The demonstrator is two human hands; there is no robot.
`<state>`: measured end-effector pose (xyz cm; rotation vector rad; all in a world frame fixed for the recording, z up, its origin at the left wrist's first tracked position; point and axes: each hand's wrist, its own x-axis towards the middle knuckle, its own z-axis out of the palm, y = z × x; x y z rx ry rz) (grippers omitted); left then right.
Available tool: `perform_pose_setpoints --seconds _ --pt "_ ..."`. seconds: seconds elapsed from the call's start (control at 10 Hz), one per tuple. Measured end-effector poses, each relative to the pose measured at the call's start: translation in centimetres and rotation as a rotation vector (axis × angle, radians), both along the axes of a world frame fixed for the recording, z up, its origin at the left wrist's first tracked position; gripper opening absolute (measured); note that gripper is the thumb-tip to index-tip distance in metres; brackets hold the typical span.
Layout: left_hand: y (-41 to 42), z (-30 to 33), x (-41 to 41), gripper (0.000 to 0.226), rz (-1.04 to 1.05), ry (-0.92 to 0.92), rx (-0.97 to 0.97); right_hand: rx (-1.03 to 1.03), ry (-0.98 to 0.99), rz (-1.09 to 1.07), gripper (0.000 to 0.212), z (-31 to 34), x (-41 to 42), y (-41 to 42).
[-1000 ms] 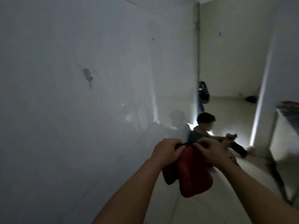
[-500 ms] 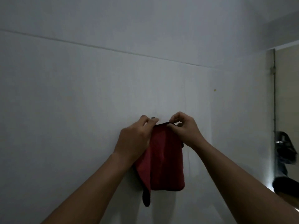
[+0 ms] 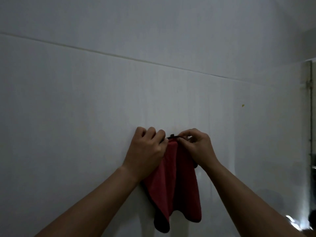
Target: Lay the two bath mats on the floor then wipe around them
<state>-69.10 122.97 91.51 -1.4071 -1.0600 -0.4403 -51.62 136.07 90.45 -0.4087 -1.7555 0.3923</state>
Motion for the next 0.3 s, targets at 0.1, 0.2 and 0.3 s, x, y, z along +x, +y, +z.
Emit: perform_pose_setpoints --seconds 0.1,0.2,0.3 --pt "0.1 -2.4 1.3 0.018 0.014 -0.063 -0.025 -0.032 -0.018 -0.007 0.007 -2.0 0.4 0.1" --pt "-0.4 -5.6 1.6 0.022 -0.016 -0.127 -0.08 -0.047 -0.052 0.029 0.013 -4.2 0.4 -0.7" --pt "-2.1 -12.0 1.8 0.026 -0.124 -0.136 -0.159 -0.064 -0.049 0.02 0.029 -7.7 1.7 -1.3"
